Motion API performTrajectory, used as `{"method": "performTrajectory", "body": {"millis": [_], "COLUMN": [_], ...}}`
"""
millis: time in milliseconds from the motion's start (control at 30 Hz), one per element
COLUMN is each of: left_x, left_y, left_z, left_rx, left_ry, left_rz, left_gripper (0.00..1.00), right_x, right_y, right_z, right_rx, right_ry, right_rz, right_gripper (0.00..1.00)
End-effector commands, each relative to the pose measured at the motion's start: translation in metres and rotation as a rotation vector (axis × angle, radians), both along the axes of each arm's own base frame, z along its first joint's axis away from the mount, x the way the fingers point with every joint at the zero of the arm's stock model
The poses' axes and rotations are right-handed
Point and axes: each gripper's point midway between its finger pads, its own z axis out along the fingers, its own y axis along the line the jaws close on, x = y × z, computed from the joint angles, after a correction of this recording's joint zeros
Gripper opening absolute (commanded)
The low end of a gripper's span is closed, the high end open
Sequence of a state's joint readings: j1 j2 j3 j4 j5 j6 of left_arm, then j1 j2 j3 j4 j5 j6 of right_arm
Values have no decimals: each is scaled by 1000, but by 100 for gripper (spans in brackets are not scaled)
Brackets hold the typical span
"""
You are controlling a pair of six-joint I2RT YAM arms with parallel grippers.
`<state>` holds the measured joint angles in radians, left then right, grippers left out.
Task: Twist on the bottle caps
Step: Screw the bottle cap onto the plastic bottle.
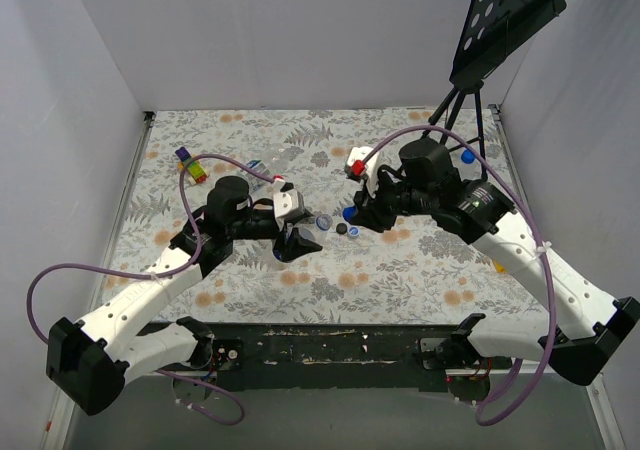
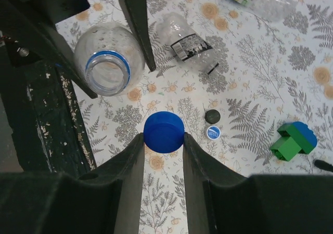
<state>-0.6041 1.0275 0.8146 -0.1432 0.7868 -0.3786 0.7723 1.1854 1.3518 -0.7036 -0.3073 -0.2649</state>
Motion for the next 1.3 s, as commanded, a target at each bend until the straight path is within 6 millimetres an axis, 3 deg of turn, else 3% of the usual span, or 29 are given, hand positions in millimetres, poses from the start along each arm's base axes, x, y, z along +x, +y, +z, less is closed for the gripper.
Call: {"method": "performTrajectory", "body": {"millis": [0, 233, 933, 1267], "left_x": [-18, -23, -24, -35], "left_y": [-4, -5, -5, -1], "left_z": [17, 15, 12, 20], "left_rx": [-33, -46, -58, -74], "left_ry": [-25, 14, 74, 103], "left_rz": [-122, -187, -246, -327], "left_gripper": [28, 26, 20, 18], "right_x": [-18, -43, -48, -48], "right_y": [10, 23, 43, 48], "right_z": [45, 61, 27, 11], "right_rx": [106, 173, 71, 5], "right_ry": [-163, -236, -212, -179], "right_rz": [205, 427, 612, 673], "right_gripper": [25, 25, 24, 21]}}
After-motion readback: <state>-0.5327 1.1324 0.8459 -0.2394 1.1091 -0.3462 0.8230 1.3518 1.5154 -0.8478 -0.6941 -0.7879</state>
